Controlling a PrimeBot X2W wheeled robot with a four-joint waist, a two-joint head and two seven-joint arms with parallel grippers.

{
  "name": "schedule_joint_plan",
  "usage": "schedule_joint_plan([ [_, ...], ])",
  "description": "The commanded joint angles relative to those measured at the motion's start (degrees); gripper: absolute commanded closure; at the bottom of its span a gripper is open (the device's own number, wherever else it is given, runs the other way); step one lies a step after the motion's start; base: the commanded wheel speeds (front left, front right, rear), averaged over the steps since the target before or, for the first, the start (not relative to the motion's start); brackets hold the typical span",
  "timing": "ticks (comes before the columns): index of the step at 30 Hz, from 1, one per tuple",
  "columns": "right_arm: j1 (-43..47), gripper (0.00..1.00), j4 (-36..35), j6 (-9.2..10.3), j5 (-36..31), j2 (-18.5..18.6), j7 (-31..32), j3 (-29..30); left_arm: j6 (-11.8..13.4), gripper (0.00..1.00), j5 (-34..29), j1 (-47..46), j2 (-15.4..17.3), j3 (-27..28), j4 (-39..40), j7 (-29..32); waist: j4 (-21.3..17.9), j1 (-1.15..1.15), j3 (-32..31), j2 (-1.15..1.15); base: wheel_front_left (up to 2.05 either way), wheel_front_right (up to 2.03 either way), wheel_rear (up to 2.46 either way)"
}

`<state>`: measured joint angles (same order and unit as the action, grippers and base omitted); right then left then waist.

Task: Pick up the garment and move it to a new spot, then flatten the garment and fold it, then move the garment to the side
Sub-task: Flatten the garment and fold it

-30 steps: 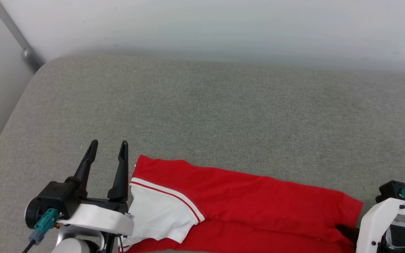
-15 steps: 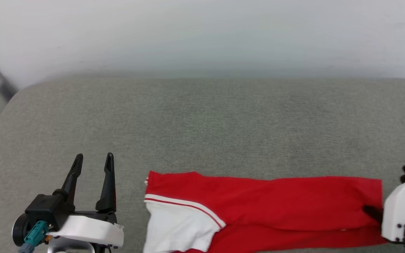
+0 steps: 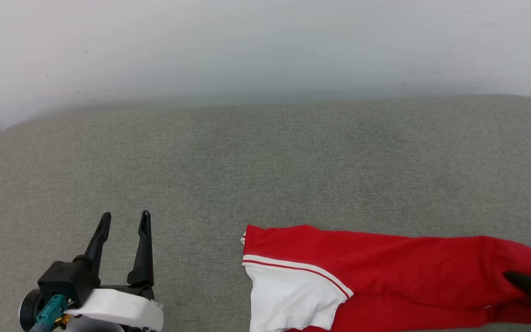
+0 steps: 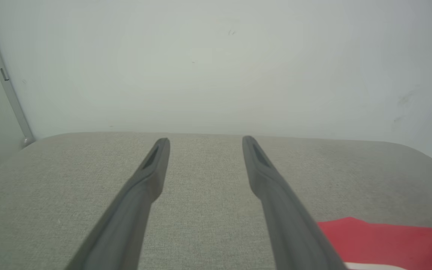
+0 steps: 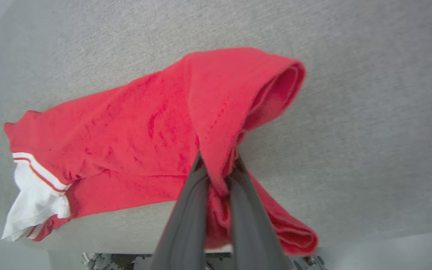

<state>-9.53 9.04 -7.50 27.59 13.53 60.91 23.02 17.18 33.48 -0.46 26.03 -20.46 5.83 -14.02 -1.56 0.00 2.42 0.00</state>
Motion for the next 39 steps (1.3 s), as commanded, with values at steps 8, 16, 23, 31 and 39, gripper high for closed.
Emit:
schedule_joint_plan([
  [8,-1.8,1.0,0.9,0.03,16.0,-10.2,10.0,-0.1,-0.4,0.0,0.0,-0.2,-0.2,-1.0,-0.6,0.6,1.6,0.0,-0.5,0.0,0.0,0.0,0.0],
  [16,-3.0,1.0,7.1,0.03,33.6,-10.7,6.1,-15.8,-0.7,0.0,-0.2,-1.9,-1.0,-2.4,-0.7,1.1,4.5,0.0,-0.1,0.0,0.0,0.0,0.0],
  [23,-6.4,1.0,9.6,0.03,39.7,-10.7,-3.0,-29.7,-1.2,0.0,-0.6,-3.9,-1.6,-3.1,-1.3,1.2,6.6,0.0,1.6,0.0,0.0,0.0,0.0],
  [31,-10.6,0.45,16.2,0.02,38.0,-10.7,-12.1,-40.7,-1.8,0.0,-0.5,-5.7,-2.4,-3.7,-2.5,0.8,8.2,0.0,2.9,0.0,0.0,0.0,0.0],
  [39,-13.0,0.0,19.4,0.03,34.4,-10.4,-18.4,-44.9,-1.9,0.0,-0.2,-5.6,-2.5,-3.4,-3.4,0.2,7.7,0.0,3.3,0.0,0.0,0.0,0.0],
])
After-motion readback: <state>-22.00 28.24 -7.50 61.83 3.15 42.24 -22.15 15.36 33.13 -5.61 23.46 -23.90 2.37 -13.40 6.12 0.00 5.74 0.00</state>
